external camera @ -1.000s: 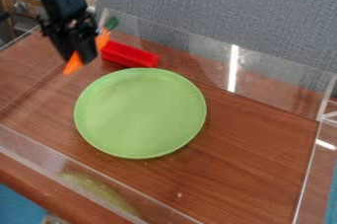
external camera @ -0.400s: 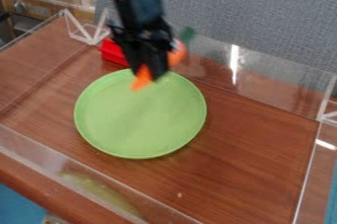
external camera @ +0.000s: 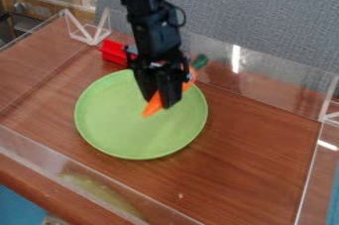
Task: Put the carrot on the green plate
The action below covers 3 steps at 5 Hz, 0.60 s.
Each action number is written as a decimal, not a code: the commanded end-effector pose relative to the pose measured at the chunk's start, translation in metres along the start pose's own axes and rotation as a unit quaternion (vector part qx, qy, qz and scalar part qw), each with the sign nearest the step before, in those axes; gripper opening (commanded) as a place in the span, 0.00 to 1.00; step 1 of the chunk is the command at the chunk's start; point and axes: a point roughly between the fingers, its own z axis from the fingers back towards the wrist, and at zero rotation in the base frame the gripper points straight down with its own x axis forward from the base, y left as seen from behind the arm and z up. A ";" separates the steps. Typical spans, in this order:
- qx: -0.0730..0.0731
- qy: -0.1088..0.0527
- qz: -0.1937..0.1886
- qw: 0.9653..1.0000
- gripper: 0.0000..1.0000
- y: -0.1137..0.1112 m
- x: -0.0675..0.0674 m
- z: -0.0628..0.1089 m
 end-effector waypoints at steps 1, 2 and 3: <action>0.006 -0.011 -0.002 1.000 0.00 0.001 -0.003 0.006; 0.009 -0.008 0.003 1.000 0.00 0.006 -0.006 0.007; 0.012 -0.007 0.007 1.000 0.00 0.010 -0.007 0.008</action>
